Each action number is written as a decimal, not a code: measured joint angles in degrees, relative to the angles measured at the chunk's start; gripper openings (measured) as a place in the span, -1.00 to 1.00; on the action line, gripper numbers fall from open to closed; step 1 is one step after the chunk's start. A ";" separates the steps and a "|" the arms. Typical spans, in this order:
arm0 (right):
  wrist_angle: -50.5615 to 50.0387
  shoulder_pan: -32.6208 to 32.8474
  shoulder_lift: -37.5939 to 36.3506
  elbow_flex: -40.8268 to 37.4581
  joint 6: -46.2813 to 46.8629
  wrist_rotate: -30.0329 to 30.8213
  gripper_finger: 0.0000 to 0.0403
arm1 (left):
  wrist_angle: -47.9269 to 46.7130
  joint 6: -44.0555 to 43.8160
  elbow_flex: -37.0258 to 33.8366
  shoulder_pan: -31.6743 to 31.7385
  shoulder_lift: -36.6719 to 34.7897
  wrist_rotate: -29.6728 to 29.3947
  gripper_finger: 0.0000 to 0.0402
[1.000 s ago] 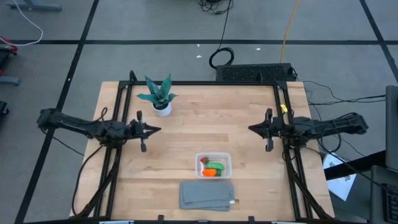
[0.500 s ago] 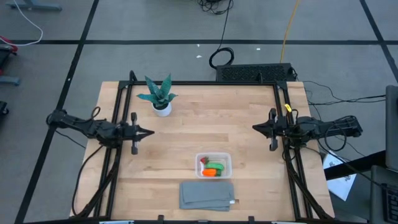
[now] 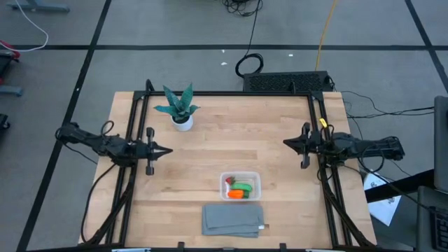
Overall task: Pick and placing Produce into tupperware
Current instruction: Return to Home Position
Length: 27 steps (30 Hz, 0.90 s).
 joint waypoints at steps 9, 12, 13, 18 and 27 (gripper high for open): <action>5.86 -4.47 -0.08 -4.35 2.14 -8.28 -1.00 | 5.47 3.72 -5.09 0.99 -0.02 3.04 -0.99; 6.31 -6.11 -0.11 -4.86 2.30 -8.36 -1.00 | 5.41 4.34 -5.02 2.47 0.00 3.05 -0.99; 6.29 -6.58 -0.09 -4.94 2.30 -8.40 -1.00 | 5.34 4.41 -4.98 3.06 0.00 3.13 -0.99; 5.83 -9.10 -0.11 -4.99 1.30 -11.36 -1.00 | 4.49 3.62 -4.86 6.17 0.00 4.67 -0.98; 5.07 -11.92 -0.11 -5.06 1.65 -14.40 -1.00 | 4.05 -0.31 -4.83 10.36 0.04 7.91 -0.99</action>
